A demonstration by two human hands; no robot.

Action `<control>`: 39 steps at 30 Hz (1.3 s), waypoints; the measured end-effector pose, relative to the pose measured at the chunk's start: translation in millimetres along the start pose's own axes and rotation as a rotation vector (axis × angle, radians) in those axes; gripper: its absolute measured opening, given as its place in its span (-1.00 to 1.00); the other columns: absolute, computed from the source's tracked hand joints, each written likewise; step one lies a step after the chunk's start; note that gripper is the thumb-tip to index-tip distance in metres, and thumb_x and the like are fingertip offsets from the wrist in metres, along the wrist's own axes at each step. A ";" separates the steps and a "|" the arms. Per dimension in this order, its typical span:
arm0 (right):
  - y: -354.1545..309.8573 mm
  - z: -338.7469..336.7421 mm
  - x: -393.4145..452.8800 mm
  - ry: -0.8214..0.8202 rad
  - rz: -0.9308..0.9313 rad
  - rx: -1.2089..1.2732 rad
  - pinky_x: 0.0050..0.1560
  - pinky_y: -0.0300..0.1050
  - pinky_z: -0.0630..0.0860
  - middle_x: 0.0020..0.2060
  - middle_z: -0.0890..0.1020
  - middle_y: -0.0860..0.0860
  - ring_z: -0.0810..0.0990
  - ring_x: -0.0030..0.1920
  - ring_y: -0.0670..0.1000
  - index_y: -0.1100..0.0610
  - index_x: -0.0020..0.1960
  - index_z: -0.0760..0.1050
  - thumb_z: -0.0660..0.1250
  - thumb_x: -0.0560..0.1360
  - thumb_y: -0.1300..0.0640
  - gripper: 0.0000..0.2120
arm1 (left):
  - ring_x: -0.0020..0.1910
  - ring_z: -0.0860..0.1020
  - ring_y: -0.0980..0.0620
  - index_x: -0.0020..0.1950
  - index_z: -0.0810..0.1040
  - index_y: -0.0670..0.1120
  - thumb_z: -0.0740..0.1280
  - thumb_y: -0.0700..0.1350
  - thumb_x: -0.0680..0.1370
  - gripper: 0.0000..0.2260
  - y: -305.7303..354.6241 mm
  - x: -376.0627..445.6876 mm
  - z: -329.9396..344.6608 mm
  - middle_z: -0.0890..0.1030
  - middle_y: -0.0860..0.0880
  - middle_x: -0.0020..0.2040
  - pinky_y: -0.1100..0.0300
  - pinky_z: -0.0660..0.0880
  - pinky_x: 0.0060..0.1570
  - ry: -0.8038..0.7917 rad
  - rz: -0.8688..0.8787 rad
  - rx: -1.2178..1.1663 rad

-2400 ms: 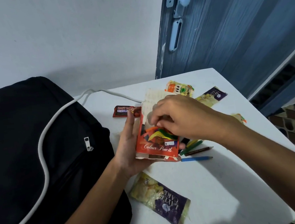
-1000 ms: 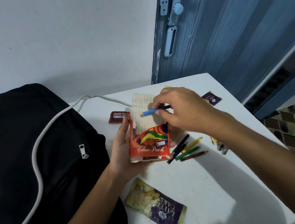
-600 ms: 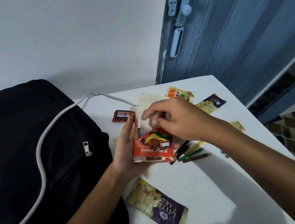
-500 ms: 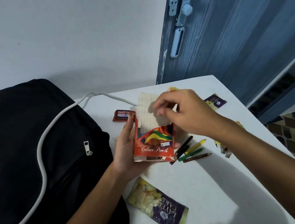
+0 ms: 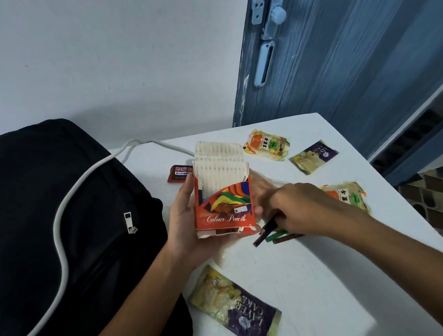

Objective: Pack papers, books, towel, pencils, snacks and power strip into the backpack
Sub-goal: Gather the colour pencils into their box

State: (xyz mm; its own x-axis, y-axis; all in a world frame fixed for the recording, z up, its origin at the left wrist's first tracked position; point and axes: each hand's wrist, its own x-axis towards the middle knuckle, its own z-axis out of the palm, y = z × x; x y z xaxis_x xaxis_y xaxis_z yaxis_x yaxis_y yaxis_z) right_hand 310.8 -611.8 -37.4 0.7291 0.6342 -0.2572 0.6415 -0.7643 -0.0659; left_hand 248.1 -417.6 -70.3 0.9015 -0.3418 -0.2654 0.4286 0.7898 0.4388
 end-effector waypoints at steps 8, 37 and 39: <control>-5.1 28.0 -2.0 0.101 -0.131 -0.222 -0.21 -0.15 0.50 -0.08 0.63 -0.13 0.61 -0.11 -0.04 -0.05 -0.03 0.57 0.29 0.47 0.00 -0.88 | -0.05 0.65 -0.22 0.17 0.64 -0.10 0.04 0.29 0.56 -0.41 -0.5 -0.3 1.8 0.62 -0.21 0.14 -0.18 0.50 0.10 0.021 0.036 0.019; 35.9 -12.6 -9.2 -0.097 0.097 0.331 -0.21 -0.27 0.49 -0.22 0.60 -0.21 0.56 -0.21 -0.20 -0.07 -0.18 0.60 0.37 0.43 0.19 -0.84 | 0.16 0.58 -0.25 0.26 0.58 -0.10 0.12 0.31 0.51 -0.40 2.0 1.2 -7.2 0.56 -0.20 0.27 -0.29 0.42 0.20 0.045 0.014 -0.086; 36.1 -12.3 -11.6 -0.095 0.105 0.326 -0.14 -0.19 0.54 -0.22 0.61 -0.20 0.56 -0.20 -0.19 -0.09 -0.18 0.60 0.36 0.43 0.18 -0.83 | 0.12 0.59 -0.26 0.22 0.60 -0.13 0.11 0.31 0.52 -0.40 1.6 0.6 -6.7 0.56 -0.22 0.26 -0.29 0.44 0.17 0.042 0.009 -0.089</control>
State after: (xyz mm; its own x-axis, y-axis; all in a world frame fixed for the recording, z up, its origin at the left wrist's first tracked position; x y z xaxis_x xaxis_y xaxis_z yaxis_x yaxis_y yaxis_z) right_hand 328.4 -645.3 -25.0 0.7519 0.5478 -0.3670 0.4429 -0.8319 -0.3344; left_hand 248.9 -413.1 -75.5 0.9014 -0.3142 -0.2978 0.4115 0.8356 0.3640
